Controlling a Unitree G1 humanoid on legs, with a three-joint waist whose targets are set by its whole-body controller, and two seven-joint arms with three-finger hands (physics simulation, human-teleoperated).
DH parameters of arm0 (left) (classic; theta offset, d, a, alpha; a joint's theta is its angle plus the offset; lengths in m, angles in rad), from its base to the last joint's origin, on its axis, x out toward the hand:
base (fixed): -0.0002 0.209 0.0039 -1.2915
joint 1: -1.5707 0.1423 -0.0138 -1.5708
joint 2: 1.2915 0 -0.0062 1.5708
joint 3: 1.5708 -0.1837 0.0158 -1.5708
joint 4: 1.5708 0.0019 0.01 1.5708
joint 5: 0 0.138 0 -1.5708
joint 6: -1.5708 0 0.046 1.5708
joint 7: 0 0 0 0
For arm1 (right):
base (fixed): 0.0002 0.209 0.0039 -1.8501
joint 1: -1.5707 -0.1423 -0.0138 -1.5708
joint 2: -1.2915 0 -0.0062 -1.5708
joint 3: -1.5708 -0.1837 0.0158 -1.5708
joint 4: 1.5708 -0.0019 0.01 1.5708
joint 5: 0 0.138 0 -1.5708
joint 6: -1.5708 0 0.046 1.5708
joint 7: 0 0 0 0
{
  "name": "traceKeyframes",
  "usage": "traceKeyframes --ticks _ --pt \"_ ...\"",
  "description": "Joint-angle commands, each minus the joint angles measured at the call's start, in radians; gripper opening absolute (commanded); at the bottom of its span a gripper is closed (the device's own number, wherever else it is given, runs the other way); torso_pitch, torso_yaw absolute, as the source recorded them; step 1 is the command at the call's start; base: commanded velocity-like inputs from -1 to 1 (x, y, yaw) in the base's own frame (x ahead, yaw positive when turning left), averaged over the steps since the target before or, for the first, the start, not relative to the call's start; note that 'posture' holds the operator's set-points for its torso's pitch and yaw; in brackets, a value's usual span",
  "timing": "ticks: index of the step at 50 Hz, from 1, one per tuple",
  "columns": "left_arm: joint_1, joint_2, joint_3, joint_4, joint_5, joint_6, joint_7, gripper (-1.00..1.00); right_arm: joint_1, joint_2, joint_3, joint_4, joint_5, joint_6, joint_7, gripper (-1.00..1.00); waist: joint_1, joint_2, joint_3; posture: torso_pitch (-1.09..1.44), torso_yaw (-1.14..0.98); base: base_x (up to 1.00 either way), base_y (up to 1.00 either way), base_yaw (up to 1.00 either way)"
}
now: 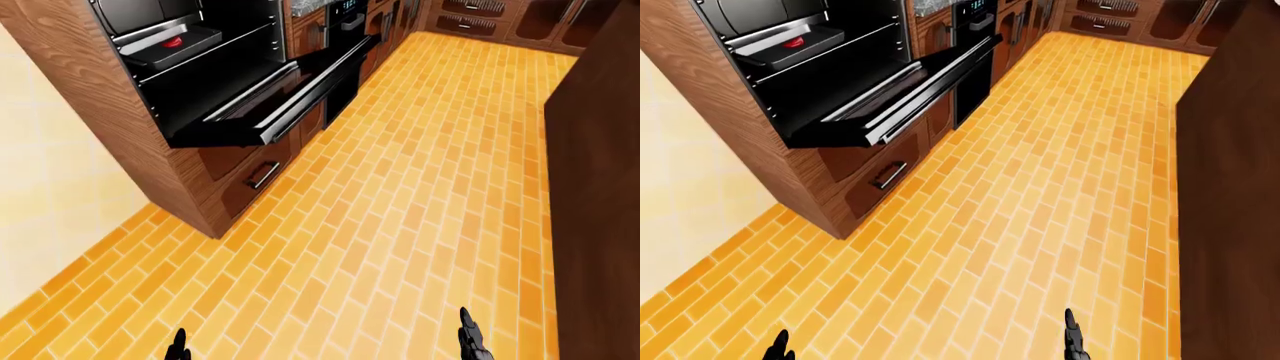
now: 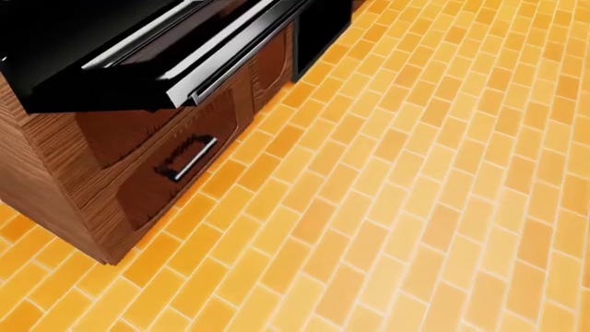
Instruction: Close the oven door.
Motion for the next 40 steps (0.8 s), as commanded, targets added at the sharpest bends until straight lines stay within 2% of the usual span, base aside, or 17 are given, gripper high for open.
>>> traceKeyframes --ticks 1,4,7,8,9,15,27,28,29,30,33,36,38,39,40 --pt "-0.009 0.006 0.001 -0.017 -0.002 -0.025 -0.004 1.00 -0.012 -0.020 -0.022 -0.026 0.043 -0.031 0.028 1.00 -0.002 0.000 -0.011 0.00 0.00 0.00 0.00 0.00" --pt "-0.009 0.006 0.000 -0.017 -0.001 -0.024 -0.003 1.00 -0.011 -0.019 -0.027 -0.027 0.064 -0.038 0.055 1.00 0.000 -0.025 -0.004 0.00 0.00 0.00 0.00 0.00" --pt "-0.009 0.006 0.001 -0.017 -0.001 -0.024 -0.003 1.00 -0.011 -0.021 -0.026 -0.026 0.073 -0.034 0.056 1.00 0.002 -0.080 -0.001 0.00 0.00 0.00 0.00 0.00" --pt "-0.010 0.006 0.001 -0.017 -0.001 -0.024 -0.003 1.00 -0.010 -0.020 -0.027 -0.026 0.077 -0.034 0.059 1.00 -0.003 -0.081 0.008 0.00 0.00 0.00 0.00 0.00" --pt "-0.010 0.006 0.001 -0.017 -0.001 -0.024 -0.003 1.00 -0.010 -0.020 -0.026 -0.026 0.079 -0.037 0.061 1.00 -0.001 -0.069 0.004 0.00 0.00 0.00 0.00 0.00" --pt "-0.010 0.005 0.001 -0.017 -0.001 -0.025 -0.003 1.00 -0.008 -0.018 -0.033 -0.027 0.109 -0.045 0.095 1.00 -0.007 -0.061 -0.009 0.00 0.00 0.00 0.00 0.00" --pt "-0.010 0.005 -0.001 -0.017 -0.001 -0.025 -0.003 1.00 -0.007 -0.019 -0.028 -0.027 0.117 -0.049 0.106 1.00 -0.008 -0.053 -0.018 0.00 0.00 0.00 0.01 0.00" --pt "-0.009 0.005 0.000 -0.017 -0.002 -0.025 -0.004 1.00 -0.007 -0.020 -0.028 -0.027 0.118 -0.048 0.107 1.00 -0.010 -0.053 -0.036 0.00 0.00 0.00 0.05 0.00" --pt "-0.009 0.005 0.000 -0.017 -0.002 -0.025 -0.005 1.00 -0.006 -0.020 -0.028 -0.026 0.119 -0.047 0.108 1.00 -0.008 -0.044 -0.027 0.00 0.00 0.00 0.09 0.00" --pt "-0.009 0.005 0.000 -0.017 -0.003 -0.025 -0.005 1.00 -0.007 -0.020 -0.029 -0.027 0.121 -0.046 0.111 1.00 -0.006 -0.045 -0.022 0.00 0.00 0.00 0.10 0.00" --pt "-0.009 0.005 0.000 -0.017 -0.002 -0.025 -0.005 1.00 -0.009 -0.018 -0.036 -0.027 0.139 -0.040 0.126 1.00 -0.004 -0.036 -0.038 0.00 0.00 0.00 0.14 0.00" --pt "-0.008 0.004 -0.001 -0.017 -0.002 -0.026 -0.003 1.00 -0.011 -0.016 -0.040 -0.028 0.157 -0.036 0.141 1.00 -0.005 -0.031 -0.035 0.00 0.00 0.00 0.23 0.00" --pt "-0.008 0.004 -0.002 -0.017 -0.001 -0.027 -0.002 1.00 -0.011 -0.015 -0.041 -0.028 0.164 -0.034 0.148 1.00 -0.006 -0.014 -0.029 0.00 0.00 0.00 0.25 0.00" --pt "-0.008 0.004 -0.002 -0.017 -0.002 -0.026 -0.002 1.00 -0.011 -0.015 -0.041 -0.028 0.166 -0.033 0.149 1.00 -0.005 0.005 -0.028 0.00 0.00 0.00 0.25 0.00" --pt "-0.008 0.004 -0.002 -0.017 -0.001 -0.026 -0.002 1.00 -0.011 -0.015 -0.041 -0.028 0.169 -0.033 0.150 1.00 -0.002 0.035 -0.034 0.00 0.00 0.00 0.24 0.00"
